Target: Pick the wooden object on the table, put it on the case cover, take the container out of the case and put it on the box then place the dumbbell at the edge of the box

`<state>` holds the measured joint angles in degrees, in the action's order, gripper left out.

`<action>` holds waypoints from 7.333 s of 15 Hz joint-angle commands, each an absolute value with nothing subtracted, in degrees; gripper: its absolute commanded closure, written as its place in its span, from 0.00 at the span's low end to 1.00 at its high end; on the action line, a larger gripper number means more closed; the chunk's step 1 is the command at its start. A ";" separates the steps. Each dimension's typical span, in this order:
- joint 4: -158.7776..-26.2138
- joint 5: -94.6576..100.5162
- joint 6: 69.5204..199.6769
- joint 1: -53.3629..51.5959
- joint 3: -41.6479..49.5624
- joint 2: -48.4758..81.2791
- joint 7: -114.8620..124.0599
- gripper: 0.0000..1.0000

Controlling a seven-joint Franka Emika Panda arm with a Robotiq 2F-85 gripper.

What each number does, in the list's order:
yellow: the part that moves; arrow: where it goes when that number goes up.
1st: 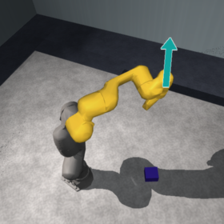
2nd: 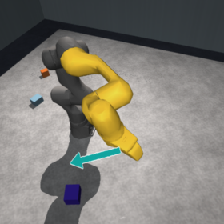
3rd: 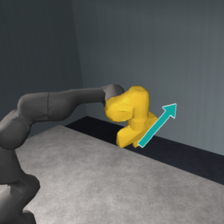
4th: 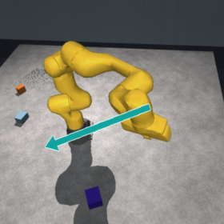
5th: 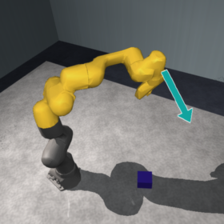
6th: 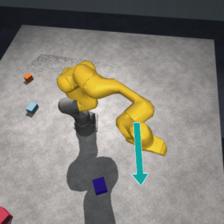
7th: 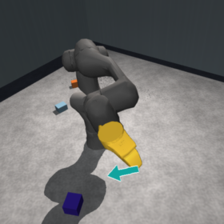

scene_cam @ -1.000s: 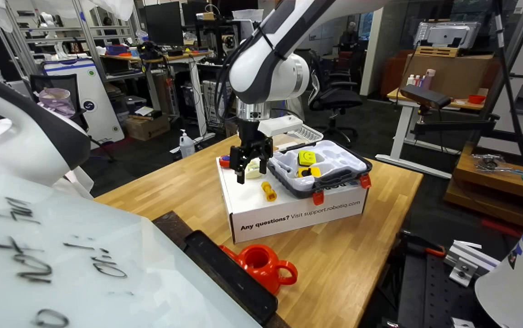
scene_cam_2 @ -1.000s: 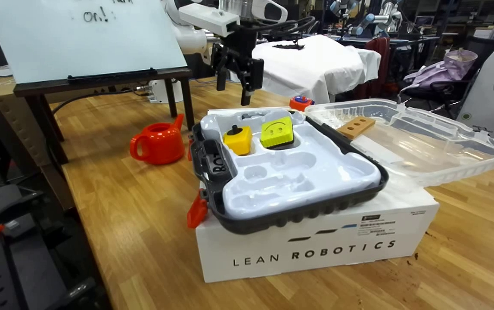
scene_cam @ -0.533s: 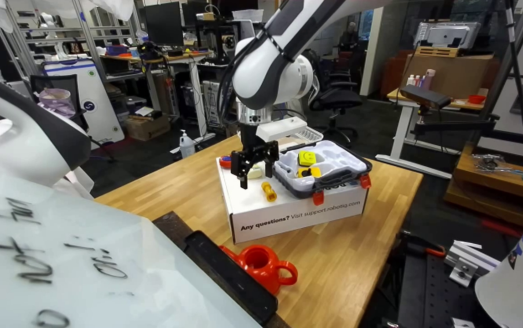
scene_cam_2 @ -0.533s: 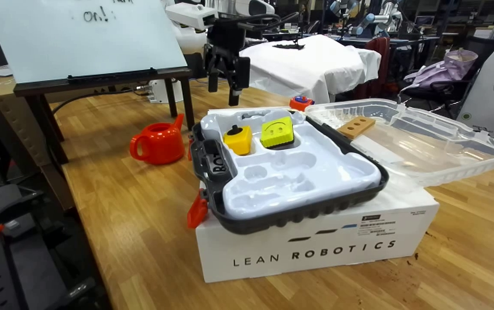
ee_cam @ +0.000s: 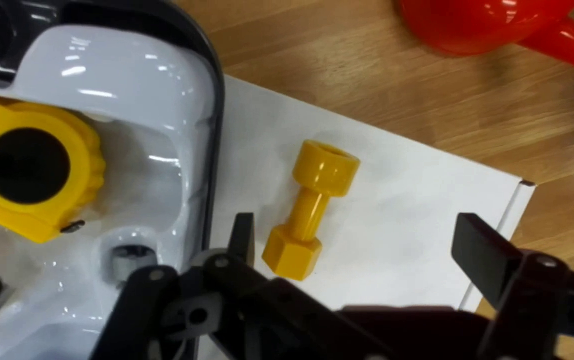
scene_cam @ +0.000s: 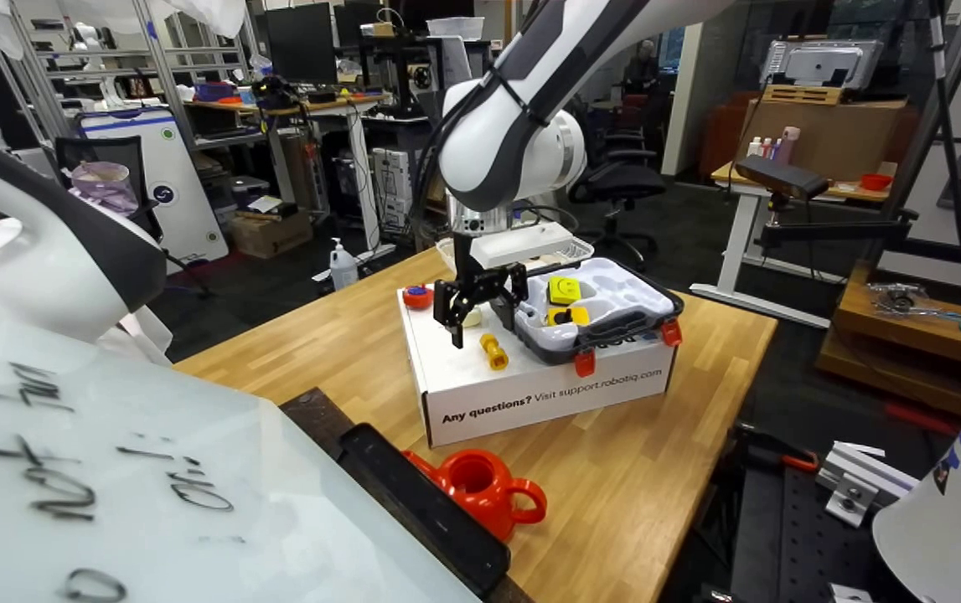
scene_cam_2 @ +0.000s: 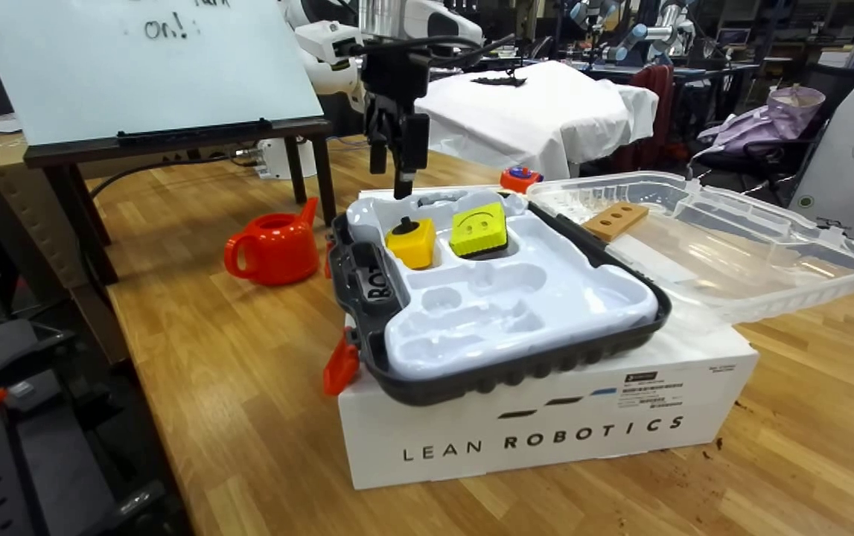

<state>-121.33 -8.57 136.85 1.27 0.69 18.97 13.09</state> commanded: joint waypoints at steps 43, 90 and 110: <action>-113.90 -9.14 133.18 2.72 0.43 24.05 0.06 0.93; -88.93 1.69 116.02 1.65 -5.88 38.33 -31.54 0.93; -92.66 -0.49 116.42 4.61 -6.95 35.00 -33.32 0.00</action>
<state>-89.65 1.03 116.12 2.86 -5.62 38.00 -31.52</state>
